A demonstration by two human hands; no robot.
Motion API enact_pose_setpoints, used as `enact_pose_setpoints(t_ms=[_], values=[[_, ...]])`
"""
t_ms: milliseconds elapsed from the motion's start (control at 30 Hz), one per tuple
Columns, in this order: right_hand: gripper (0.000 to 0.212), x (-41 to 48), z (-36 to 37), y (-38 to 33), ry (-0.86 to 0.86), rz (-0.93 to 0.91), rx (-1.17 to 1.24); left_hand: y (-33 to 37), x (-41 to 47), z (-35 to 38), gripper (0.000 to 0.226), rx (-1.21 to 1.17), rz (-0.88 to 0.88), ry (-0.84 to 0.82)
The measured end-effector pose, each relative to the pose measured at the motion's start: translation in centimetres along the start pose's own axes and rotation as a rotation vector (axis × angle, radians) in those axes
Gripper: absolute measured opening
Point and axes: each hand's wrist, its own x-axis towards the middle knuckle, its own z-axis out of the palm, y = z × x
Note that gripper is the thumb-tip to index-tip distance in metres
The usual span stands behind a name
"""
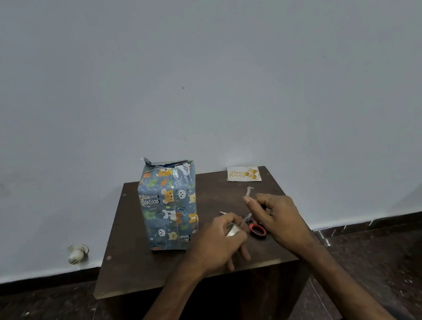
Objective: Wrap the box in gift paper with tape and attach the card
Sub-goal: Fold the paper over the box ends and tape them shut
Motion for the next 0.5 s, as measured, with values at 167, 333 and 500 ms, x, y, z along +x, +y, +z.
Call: enact_pose_setpoints(t_ms=[167, 333, 500], values=[[0.051, 0.0, -0.1, 0.1, -0.050, 0.091, 0.097, 0.3, -0.2, 0.4, 0.013, 0.016, 0.008, 0.071], [0.051, 0.4, -1.1, 1.4, 0.002, 0.331, 0.183, -0.2, -0.1, 0.9, 0.017, 0.040, 0.023, 0.170], [0.018, -0.3, 0.1, 2.6, -0.319, 0.279, -0.463, -0.2, -0.1, 0.8, 0.015, 0.058, 0.019, 0.168]])
